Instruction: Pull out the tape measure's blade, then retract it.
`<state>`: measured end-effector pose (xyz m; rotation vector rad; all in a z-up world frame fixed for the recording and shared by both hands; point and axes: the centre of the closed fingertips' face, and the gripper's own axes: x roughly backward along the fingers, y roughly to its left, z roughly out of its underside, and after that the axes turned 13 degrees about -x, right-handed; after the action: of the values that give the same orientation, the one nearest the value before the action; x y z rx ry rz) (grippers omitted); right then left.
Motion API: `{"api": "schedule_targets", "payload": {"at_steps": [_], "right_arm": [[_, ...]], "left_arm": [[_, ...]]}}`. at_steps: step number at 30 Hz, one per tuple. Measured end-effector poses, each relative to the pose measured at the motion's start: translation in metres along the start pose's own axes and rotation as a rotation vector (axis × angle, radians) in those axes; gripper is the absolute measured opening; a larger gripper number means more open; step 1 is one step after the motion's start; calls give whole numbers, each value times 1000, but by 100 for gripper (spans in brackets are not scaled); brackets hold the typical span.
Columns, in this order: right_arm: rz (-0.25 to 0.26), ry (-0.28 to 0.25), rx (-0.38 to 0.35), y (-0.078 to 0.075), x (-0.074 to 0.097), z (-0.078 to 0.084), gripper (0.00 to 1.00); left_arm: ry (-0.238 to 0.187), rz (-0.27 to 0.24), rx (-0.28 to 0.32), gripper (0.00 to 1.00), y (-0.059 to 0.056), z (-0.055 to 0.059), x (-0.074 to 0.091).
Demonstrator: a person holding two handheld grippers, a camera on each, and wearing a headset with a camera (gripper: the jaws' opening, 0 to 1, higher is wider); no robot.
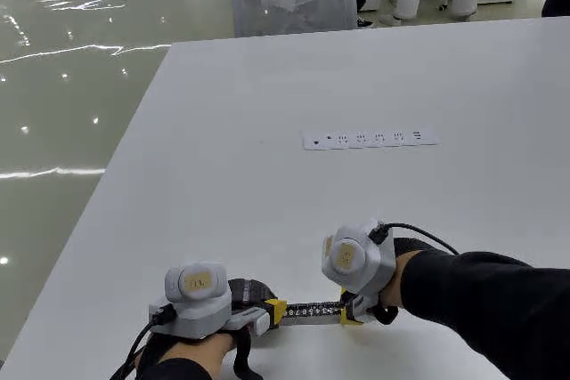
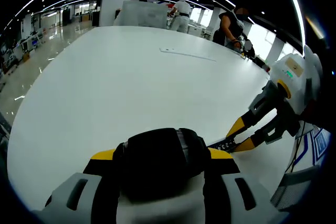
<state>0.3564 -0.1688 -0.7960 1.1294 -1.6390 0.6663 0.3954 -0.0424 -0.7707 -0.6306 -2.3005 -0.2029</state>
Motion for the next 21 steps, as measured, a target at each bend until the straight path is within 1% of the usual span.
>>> {"api": "schedule_targets", "payload": {"at_steps": [10, 19, 21], "right_arm": [[-7, 1, -9, 1, -1, -3, 8], [-12, -14, -25, 2, -3, -5, 9], [-12, -14, -14, 2, -3, -5, 9]], "left_arm": [[0, 6, 7, 60, 0, 0, 0], [-10, 10, 13, 60, 0, 0, 2], [-9, 12, 14, 60, 0, 0, 2]]}}
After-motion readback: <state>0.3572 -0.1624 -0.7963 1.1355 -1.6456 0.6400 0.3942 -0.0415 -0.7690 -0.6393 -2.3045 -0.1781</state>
